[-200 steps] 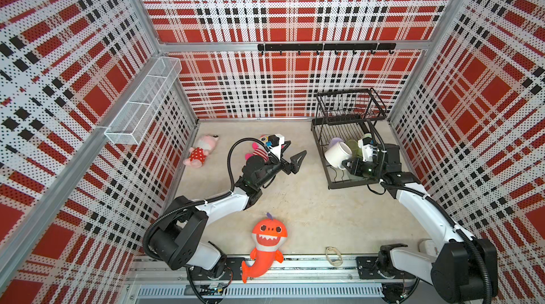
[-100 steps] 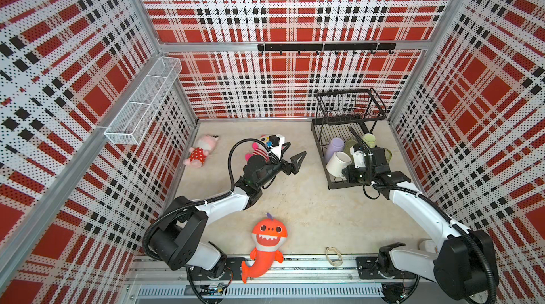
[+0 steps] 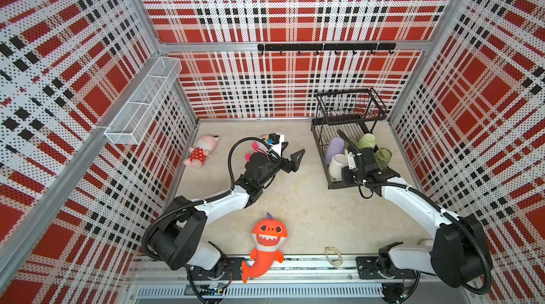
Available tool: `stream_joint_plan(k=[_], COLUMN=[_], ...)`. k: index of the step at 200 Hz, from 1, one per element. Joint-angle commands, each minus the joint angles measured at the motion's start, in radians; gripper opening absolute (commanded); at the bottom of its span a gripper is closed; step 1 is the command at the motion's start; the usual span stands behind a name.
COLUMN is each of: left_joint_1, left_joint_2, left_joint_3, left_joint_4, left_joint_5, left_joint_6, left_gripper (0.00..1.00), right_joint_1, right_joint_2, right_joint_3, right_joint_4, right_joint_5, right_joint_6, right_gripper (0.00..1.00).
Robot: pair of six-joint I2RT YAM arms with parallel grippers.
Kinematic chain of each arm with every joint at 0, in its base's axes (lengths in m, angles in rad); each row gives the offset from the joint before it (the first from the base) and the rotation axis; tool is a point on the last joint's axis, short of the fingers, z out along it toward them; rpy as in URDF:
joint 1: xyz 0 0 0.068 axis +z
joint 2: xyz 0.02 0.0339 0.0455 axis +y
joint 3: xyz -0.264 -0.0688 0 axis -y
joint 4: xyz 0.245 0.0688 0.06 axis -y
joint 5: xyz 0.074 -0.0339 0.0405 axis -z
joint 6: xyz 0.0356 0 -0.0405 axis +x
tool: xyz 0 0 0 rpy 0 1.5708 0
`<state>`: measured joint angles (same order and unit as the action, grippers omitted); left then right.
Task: Load cups into a dish rack
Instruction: Place the cup upside down at the dish rack.
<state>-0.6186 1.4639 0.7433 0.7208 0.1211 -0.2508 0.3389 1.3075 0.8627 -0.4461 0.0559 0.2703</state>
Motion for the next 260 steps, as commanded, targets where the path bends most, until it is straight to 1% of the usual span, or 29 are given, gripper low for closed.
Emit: stream_joint_plan(k=[1, 41, 88, 116, 157, 193, 220, 231, 233, 241, 246, 249, 260], left_joint_1=[0.005, 0.017, 0.024, 0.030, 0.033, 0.035, 0.043, 0.051, 0.052, 0.058, 0.063, 0.064, 0.077], left_joint_2=[-0.020, -0.028, -0.038, -0.041, -0.034, -0.031, -0.043, -0.052, -0.053, -0.064, -0.071, -0.075, -0.092], left_joint_3=[0.019, 0.015, 0.002, -0.001, 0.004, 0.002, -0.007, -0.016, -0.016, -0.024, -0.029, -0.032, -0.043], left_joint_4=[-0.042, -0.061, -0.063, -0.064, -0.064, -0.067, -0.078, -0.078, -0.078, -0.080, -0.081, -0.082, -0.091], left_joint_5=[-0.064, -0.089, -0.106, -0.108, -0.104, -0.122, -0.153, -0.163, -0.166, -0.181, -0.191, -0.196, -0.215], left_joint_6=[-0.005, -0.021, -0.044, -0.052, -0.062, -0.085, -0.114, -0.114, -0.138, -0.150, -0.156, -0.159, -0.167], left_gripper=[0.90, 0.90, 0.90, 0.90, 0.90, 0.90, 0.91, 0.92, 0.93, 0.94, 0.96, 0.99, 0.98], right_joint_1=[0.022, 0.080, 0.090, 0.088, 0.089, 0.089, 0.089, 0.089, 0.089, 0.089, 0.089, 0.089, 0.089], right_joint_2=[0.009, 0.064, 0.078, 0.067, 0.062, 0.064, 0.034, 0.017, 0.013, -0.003, -0.012, -0.019, -0.047], right_joint_3=[0.043, 0.039, 0.021, 0.007, 0.006, 0.010, 0.013, 0.013, 0.013, 0.012, 0.009, 0.007, -0.004], right_joint_4=[0.063, 0.077, 0.096, 0.096, 0.080, 0.064, 0.055, 0.058, 0.058, 0.061, 0.065, 0.068, 0.085], right_joint_5=[0.086, 0.183, 0.182, 0.156, 0.157, 0.157, 0.158, 0.157, 0.157, 0.158, 0.129, 0.124, 0.115], right_joint_6=[-0.005, -0.011, 0.002, -0.009, -0.008, -0.007, -0.005, -0.008, -0.009, -0.016, -0.021, -0.024, -0.036], right_gripper=[0.00, 0.00, 0.00, 0.22, 0.25, 0.38, 0.47, 0.50, 0.51, 0.52, 0.53, 0.54, 0.57])
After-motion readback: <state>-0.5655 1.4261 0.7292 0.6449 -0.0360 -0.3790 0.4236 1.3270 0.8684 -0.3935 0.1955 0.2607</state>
